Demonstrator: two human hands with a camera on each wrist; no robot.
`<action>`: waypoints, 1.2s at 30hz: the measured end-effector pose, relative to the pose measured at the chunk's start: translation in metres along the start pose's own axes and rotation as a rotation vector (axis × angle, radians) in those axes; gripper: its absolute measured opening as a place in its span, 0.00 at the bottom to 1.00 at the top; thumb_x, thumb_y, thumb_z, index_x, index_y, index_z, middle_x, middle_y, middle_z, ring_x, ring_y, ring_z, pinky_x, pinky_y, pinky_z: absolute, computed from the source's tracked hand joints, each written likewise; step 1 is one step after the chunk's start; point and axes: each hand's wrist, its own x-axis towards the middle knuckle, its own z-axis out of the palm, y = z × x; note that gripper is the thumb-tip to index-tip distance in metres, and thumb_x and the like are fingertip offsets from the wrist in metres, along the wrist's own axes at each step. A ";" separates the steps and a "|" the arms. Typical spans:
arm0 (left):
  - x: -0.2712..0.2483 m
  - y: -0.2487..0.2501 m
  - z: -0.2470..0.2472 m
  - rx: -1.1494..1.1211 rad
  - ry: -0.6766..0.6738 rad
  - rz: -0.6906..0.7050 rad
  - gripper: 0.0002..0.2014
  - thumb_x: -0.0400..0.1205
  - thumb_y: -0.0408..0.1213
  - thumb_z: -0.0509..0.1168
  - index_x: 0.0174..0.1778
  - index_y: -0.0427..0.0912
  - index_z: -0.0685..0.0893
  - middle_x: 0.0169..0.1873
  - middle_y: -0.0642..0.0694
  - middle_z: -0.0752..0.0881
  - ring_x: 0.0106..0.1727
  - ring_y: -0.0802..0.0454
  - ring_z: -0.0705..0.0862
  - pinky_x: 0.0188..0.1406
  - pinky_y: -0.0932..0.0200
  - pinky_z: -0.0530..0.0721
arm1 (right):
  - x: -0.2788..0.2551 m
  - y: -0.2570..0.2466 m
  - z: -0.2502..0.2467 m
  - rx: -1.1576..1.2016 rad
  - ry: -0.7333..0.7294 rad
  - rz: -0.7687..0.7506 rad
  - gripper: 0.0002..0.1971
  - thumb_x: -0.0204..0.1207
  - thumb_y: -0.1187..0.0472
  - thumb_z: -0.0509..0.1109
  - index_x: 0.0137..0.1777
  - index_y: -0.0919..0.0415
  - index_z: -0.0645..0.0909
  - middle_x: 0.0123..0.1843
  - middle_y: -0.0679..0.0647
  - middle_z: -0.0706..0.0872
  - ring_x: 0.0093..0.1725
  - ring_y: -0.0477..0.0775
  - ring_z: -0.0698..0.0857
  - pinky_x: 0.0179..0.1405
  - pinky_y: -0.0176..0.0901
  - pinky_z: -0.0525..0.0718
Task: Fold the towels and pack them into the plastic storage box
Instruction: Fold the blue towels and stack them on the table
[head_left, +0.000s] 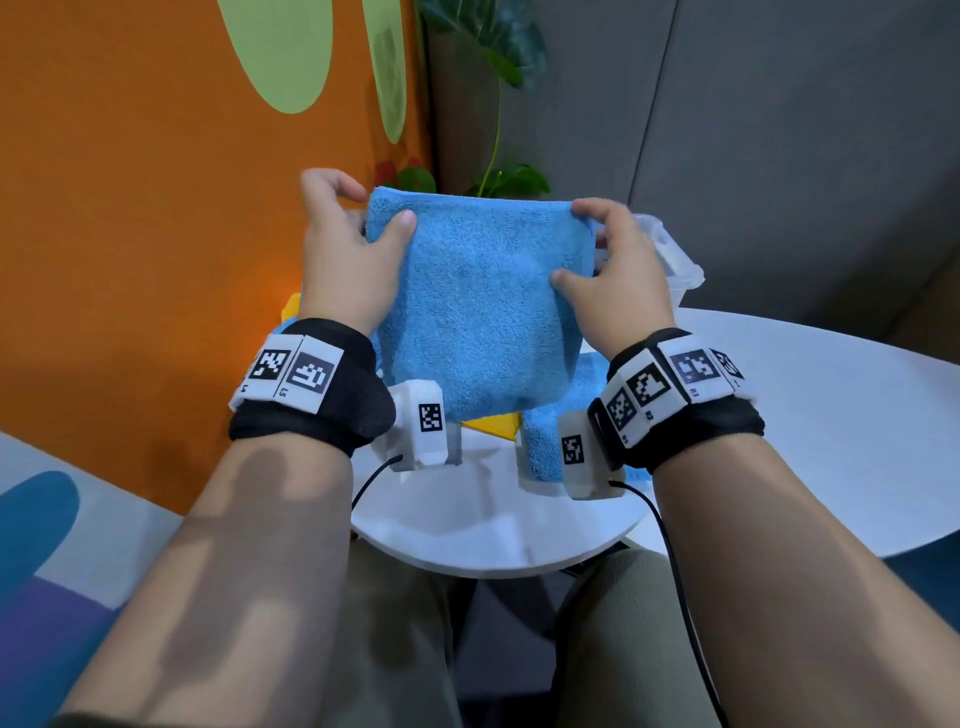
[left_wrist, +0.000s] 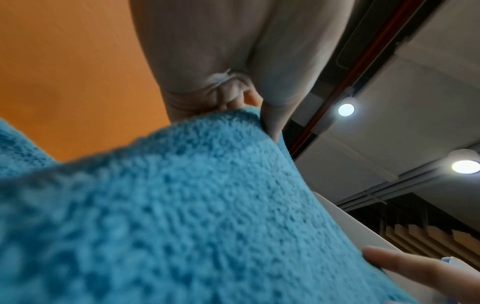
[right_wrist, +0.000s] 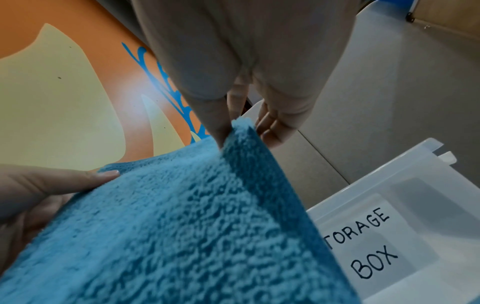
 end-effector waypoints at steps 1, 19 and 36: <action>0.000 0.000 0.000 -0.017 0.001 0.011 0.16 0.78 0.40 0.67 0.44 0.56 0.63 0.30 0.43 0.76 0.31 0.46 0.73 0.33 0.48 0.76 | 0.000 0.000 0.000 0.015 0.036 0.017 0.23 0.71 0.64 0.72 0.62 0.43 0.71 0.62 0.51 0.78 0.56 0.51 0.84 0.60 0.52 0.83; 0.001 -0.007 -0.001 0.050 -0.224 0.095 0.21 0.78 0.28 0.61 0.59 0.57 0.85 0.59 0.54 0.83 0.61 0.58 0.81 0.65 0.58 0.79 | -0.003 -0.001 -0.002 -0.092 -0.037 -0.075 0.26 0.77 0.66 0.68 0.75 0.53 0.72 0.69 0.51 0.69 0.68 0.45 0.72 0.70 0.28 0.65; 0.003 -0.016 -0.004 0.210 -0.227 0.035 0.26 0.77 0.27 0.66 0.69 0.54 0.80 0.65 0.57 0.77 0.61 0.52 0.83 0.66 0.48 0.81 | 0.000 0.010 0.001 -0.031 0.031 0.022 0.14 0.74 0.66 0.68 0.45 0.42 0.77 0.60 0.53 0.82 0.53 0.48 0.80 0.56 0.39 0.77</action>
